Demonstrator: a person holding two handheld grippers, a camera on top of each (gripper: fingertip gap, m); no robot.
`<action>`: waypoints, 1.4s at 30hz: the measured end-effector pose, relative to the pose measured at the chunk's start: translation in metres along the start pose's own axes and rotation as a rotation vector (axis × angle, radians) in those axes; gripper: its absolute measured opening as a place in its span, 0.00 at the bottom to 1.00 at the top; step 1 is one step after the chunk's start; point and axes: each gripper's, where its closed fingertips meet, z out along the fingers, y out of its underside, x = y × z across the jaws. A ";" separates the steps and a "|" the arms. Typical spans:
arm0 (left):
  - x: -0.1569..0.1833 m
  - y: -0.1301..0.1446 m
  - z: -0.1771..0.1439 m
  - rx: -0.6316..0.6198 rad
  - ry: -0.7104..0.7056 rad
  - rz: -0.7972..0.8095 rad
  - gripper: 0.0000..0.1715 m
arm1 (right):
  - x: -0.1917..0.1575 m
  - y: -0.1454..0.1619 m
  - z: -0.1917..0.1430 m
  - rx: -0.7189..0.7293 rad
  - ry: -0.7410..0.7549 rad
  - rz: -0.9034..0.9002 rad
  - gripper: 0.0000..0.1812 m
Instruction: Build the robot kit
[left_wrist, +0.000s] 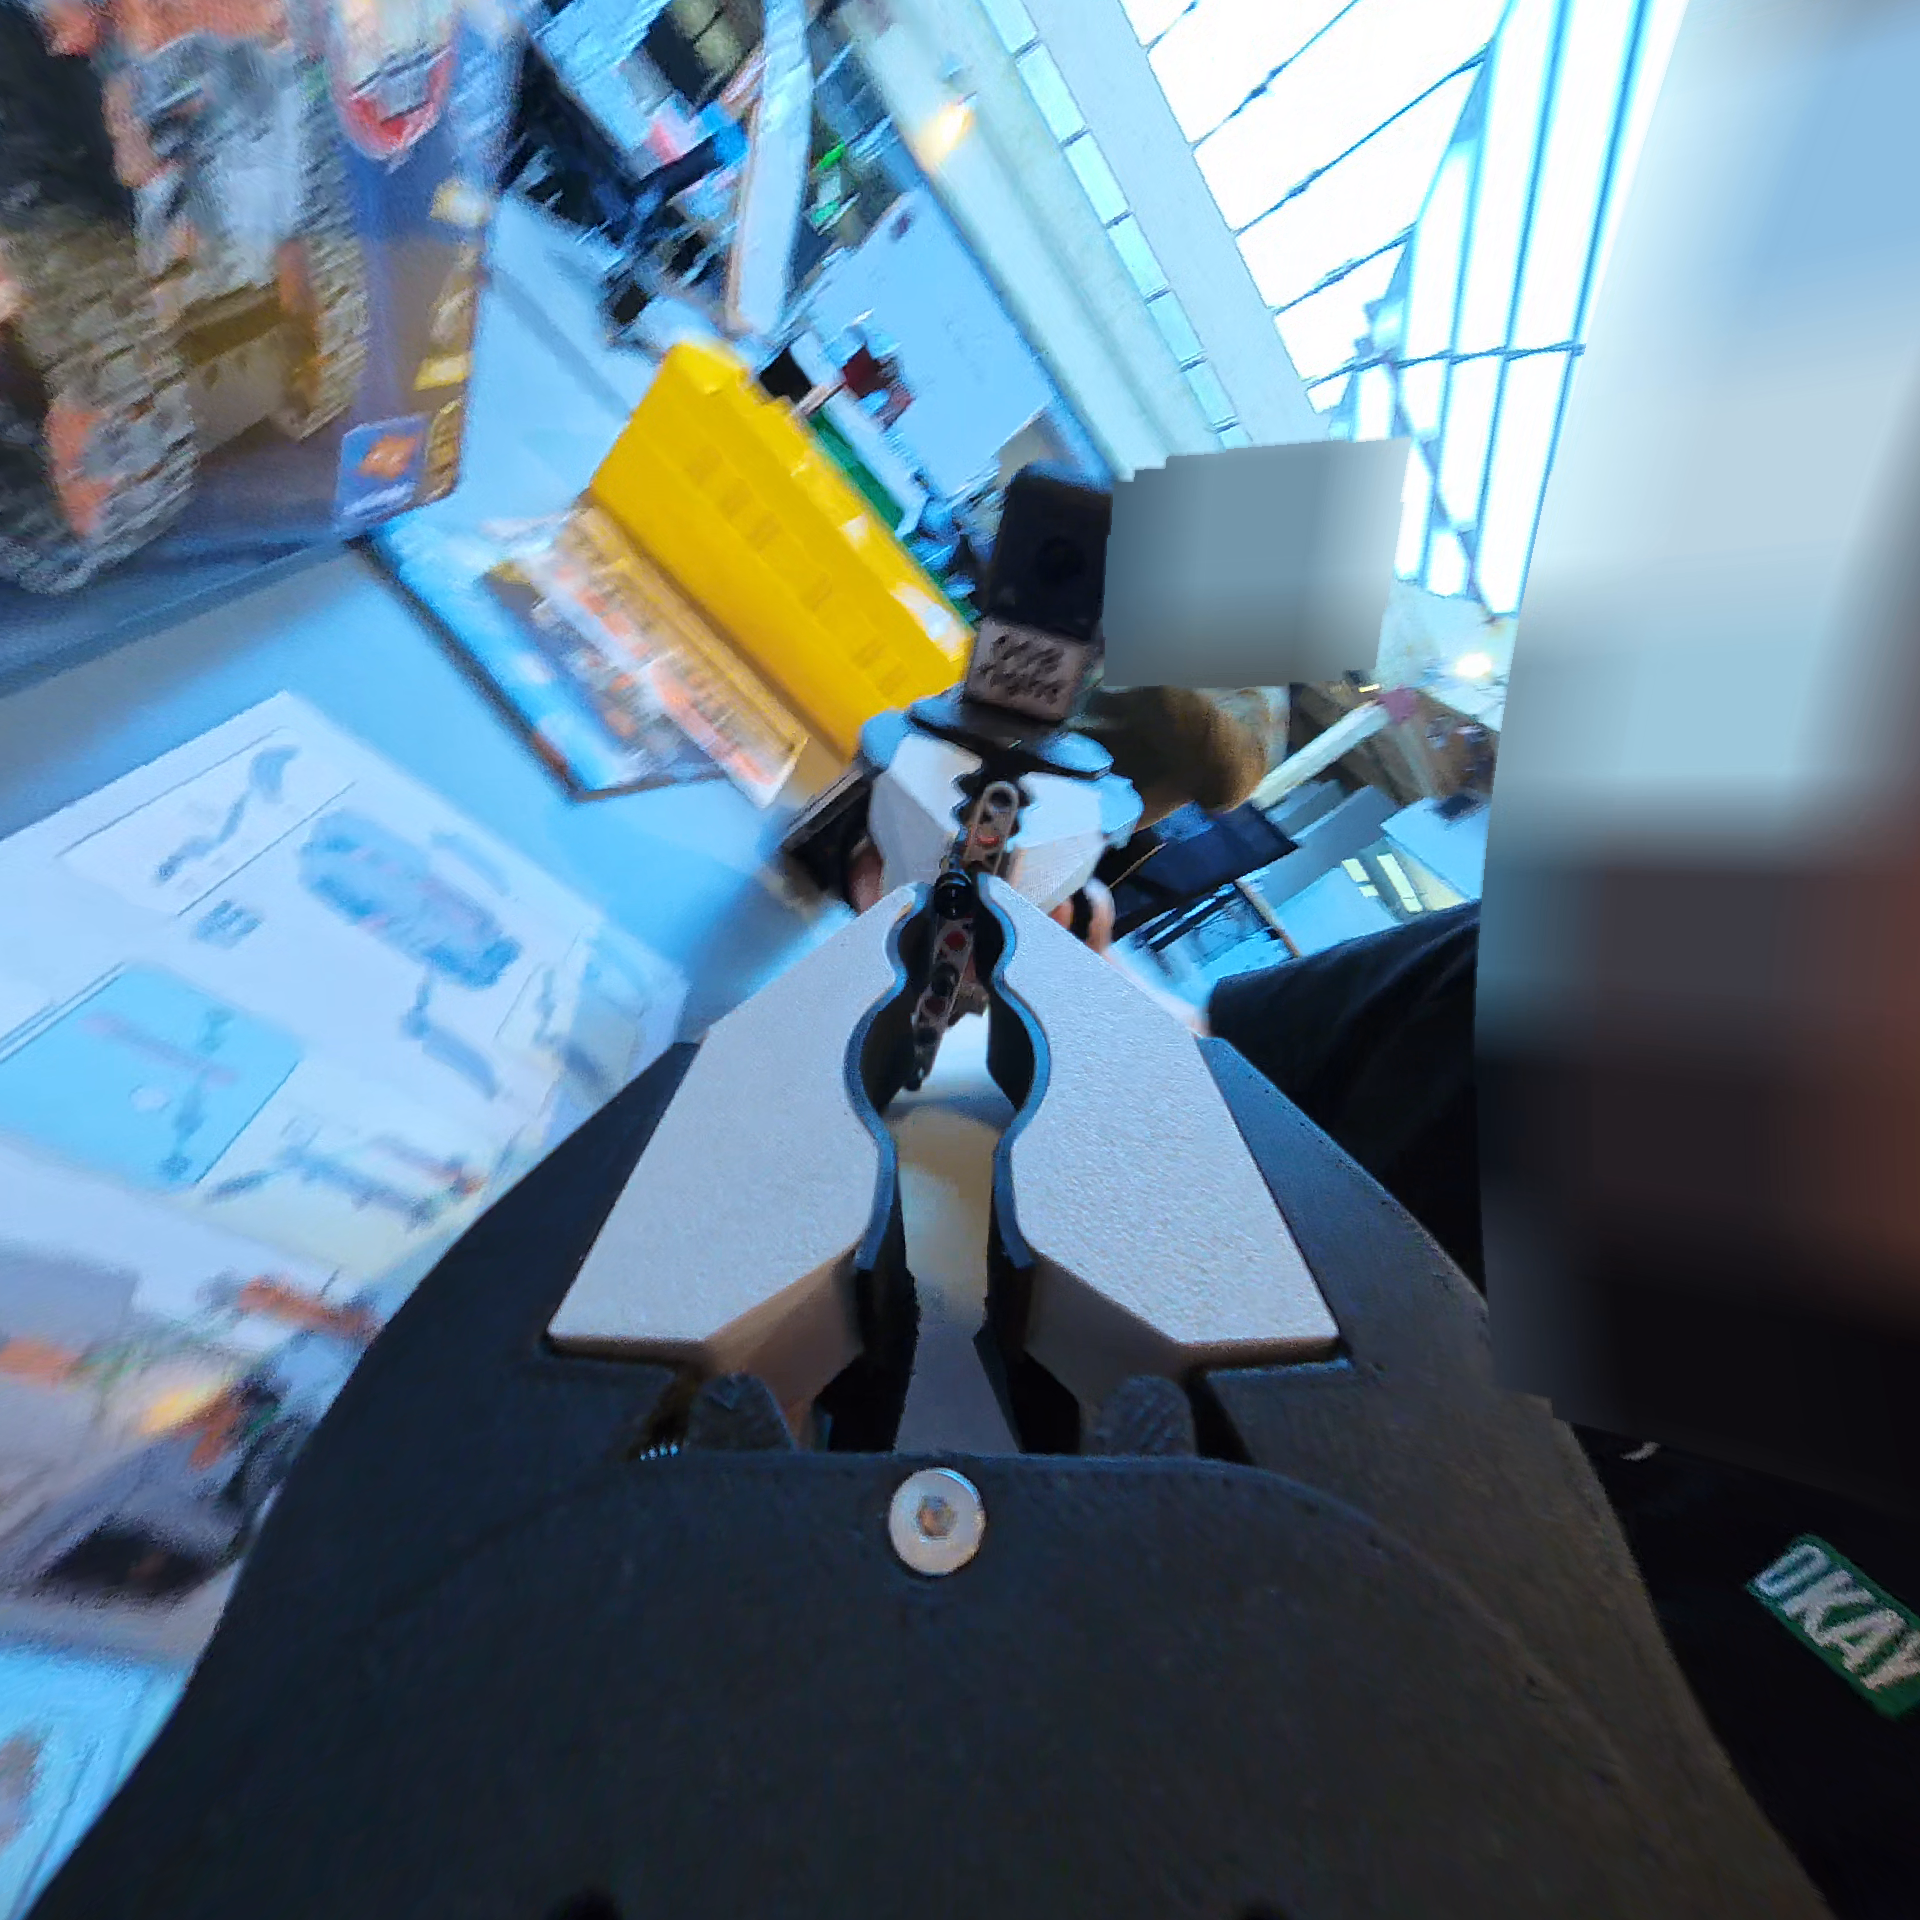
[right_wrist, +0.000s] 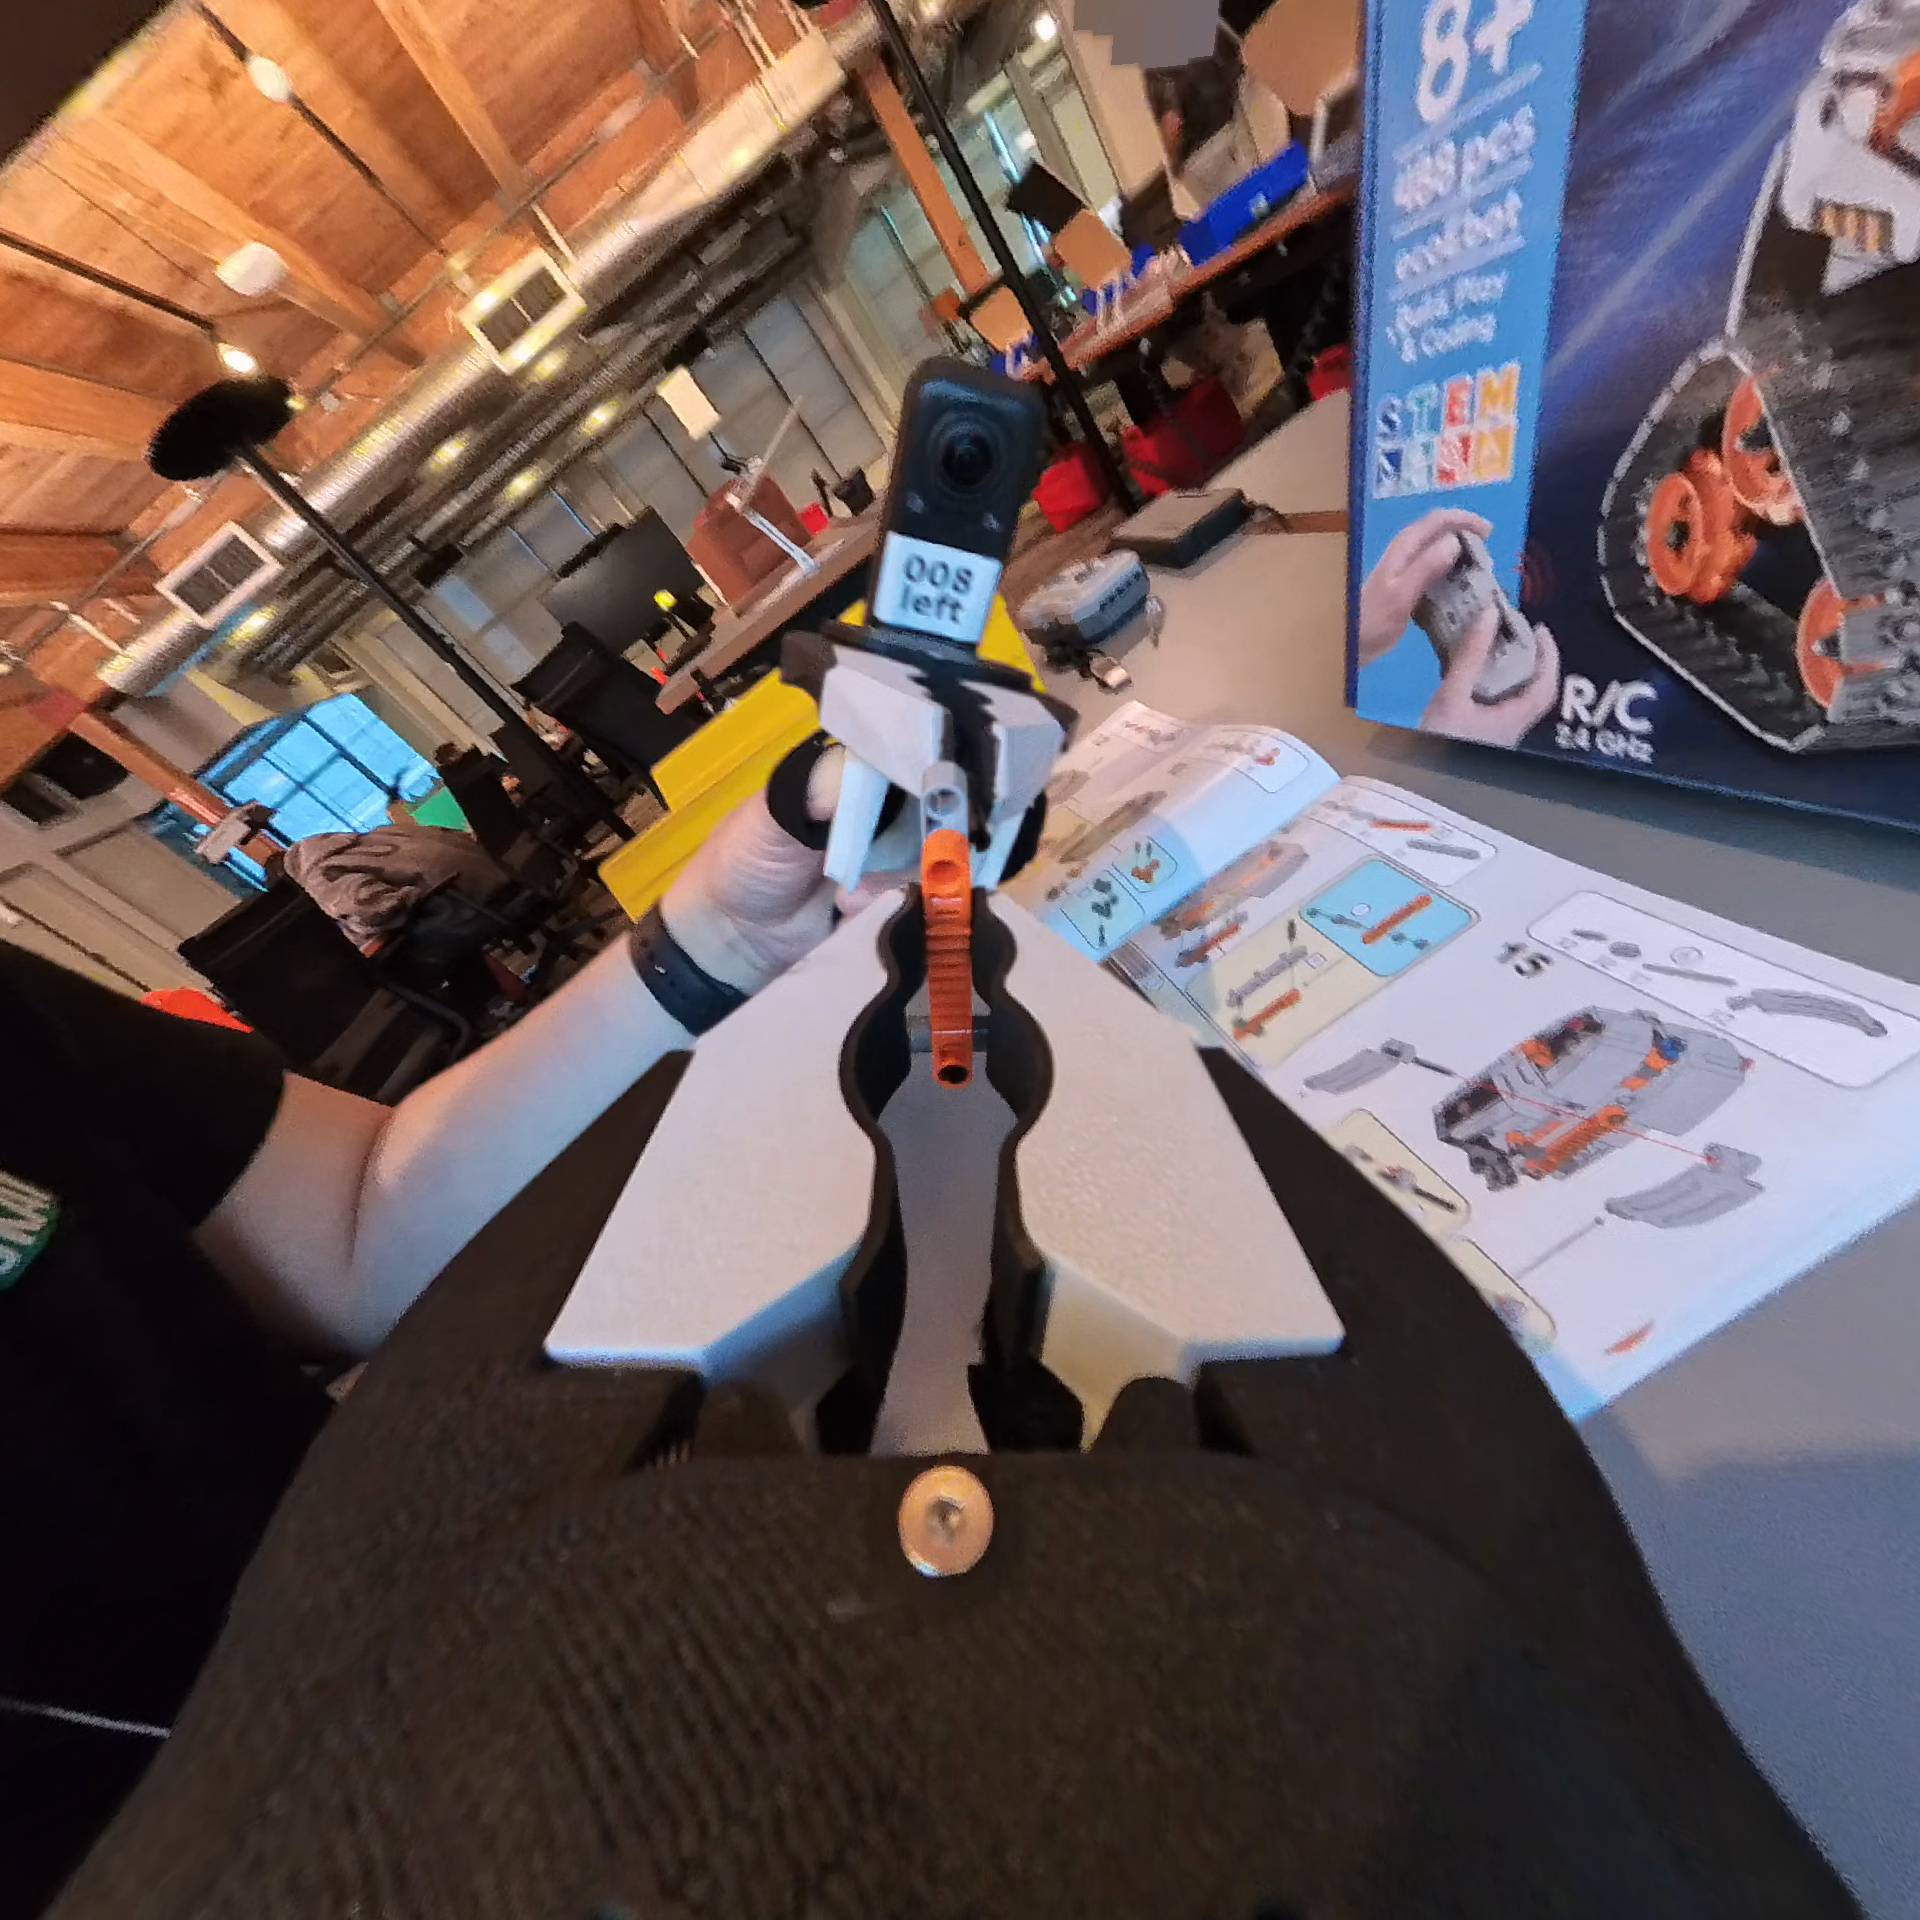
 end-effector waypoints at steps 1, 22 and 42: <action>-0.005 0.003 -0.002 -0.017 -0.025 -0.011 0.01 | 0.004 0.006 0.000 -0.037 0.019 0.003 0.03; 0.006 -0.003 -0.012 -0.014 -0.049 0.007 0.01 | 0.028 0.111 -0.017 -0.867 0.359 -0.445 0.04; 0.014 -0.005 -0.007 -0.001 0.004 -0.007 0.01 | 0.019 0.100 -0.004 -0.929 0.437 -0.618 0.09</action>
